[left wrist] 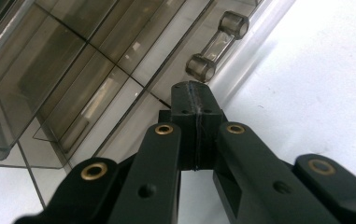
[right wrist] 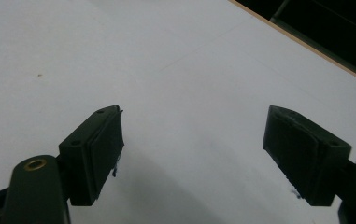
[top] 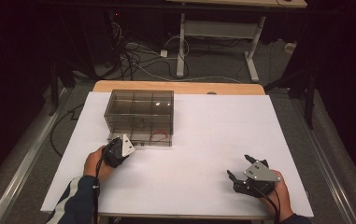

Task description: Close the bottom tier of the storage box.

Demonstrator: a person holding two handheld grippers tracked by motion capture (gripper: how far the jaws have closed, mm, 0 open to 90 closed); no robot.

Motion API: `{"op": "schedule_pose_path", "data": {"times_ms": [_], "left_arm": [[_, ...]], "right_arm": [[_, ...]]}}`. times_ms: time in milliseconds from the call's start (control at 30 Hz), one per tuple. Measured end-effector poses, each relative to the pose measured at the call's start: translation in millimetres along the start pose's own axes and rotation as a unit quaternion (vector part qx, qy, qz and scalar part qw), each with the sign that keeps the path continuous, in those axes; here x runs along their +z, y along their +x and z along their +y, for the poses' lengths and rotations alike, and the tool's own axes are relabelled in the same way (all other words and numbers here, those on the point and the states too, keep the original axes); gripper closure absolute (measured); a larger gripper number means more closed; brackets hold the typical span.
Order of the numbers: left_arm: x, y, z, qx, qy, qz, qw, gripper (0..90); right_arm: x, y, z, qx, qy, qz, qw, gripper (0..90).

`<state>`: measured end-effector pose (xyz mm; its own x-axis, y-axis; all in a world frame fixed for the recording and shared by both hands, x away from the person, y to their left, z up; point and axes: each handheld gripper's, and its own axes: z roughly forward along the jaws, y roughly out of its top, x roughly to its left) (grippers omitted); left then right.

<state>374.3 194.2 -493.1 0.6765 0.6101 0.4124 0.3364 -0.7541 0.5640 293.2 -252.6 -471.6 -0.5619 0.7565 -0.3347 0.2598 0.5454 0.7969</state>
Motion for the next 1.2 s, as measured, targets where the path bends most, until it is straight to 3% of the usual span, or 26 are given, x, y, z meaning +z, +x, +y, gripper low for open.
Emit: {"op": "schedule_pose_path", "data": {"times_ms": [1200], "left_arm": [[6.2,4.7,3.0,0.009,-0.001,0.013,0.9999,87.7]], "right_arm": [[0.2,-0.3,-0.6,-0.002,0.002,0.0,1.0,20.8]]}}
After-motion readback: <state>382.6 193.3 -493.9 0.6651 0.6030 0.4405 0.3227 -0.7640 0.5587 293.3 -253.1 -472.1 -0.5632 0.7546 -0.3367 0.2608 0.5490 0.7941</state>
